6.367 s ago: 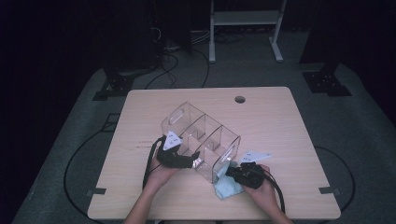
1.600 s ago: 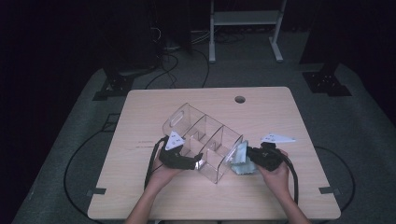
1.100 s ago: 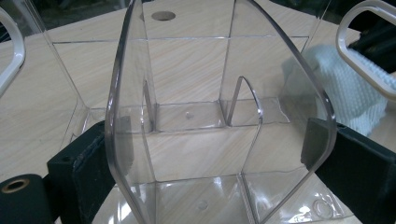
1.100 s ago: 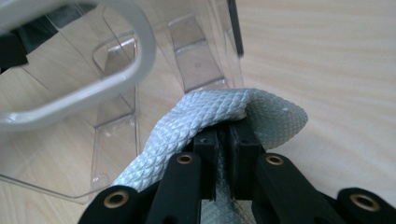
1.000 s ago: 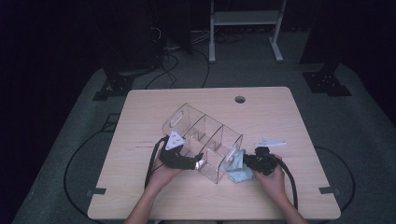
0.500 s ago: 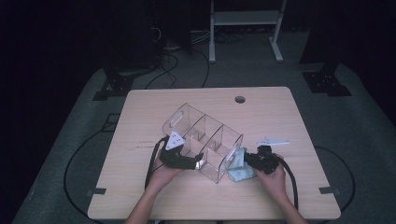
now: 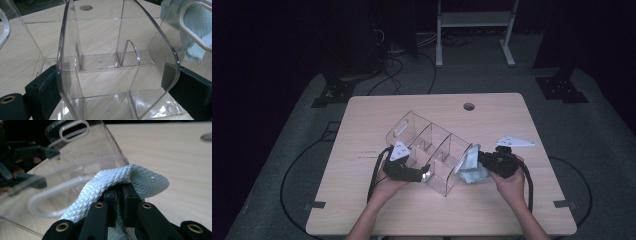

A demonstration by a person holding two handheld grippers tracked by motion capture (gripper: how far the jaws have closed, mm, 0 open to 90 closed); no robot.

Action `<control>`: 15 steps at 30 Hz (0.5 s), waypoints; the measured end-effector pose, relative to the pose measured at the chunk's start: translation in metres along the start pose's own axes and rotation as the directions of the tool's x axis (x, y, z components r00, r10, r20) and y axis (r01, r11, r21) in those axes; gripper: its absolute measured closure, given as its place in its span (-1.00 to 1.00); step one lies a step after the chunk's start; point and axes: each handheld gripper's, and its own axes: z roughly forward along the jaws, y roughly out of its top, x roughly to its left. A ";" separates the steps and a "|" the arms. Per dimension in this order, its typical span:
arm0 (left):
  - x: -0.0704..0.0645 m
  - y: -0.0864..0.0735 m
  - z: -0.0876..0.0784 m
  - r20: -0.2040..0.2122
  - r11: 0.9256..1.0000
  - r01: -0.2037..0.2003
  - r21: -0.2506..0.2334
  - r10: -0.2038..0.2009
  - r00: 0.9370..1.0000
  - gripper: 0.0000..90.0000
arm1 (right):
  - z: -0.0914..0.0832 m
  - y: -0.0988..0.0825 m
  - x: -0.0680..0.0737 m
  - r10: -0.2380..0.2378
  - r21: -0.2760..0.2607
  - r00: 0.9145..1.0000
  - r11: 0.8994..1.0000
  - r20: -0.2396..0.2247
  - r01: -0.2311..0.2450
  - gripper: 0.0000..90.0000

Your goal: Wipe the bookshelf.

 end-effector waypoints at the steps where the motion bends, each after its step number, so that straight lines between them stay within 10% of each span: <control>1: 0.000 0.000 0.000 0.000 1.000 -0.001 0.001 0.001 1.000 -0.87 | -0.002 0.003 0.001 -0.009 -0.007 1.000 1.000 0.001 0.009 0.85; 15: -0.001 0.001 0.001 -0.002 1.000 -0.004 0.002 0.004 1.000 -0.87 | -0.010 0.010 0.013 -0.069 -0.020 0.998 0.997 -0.008 0.069 0.85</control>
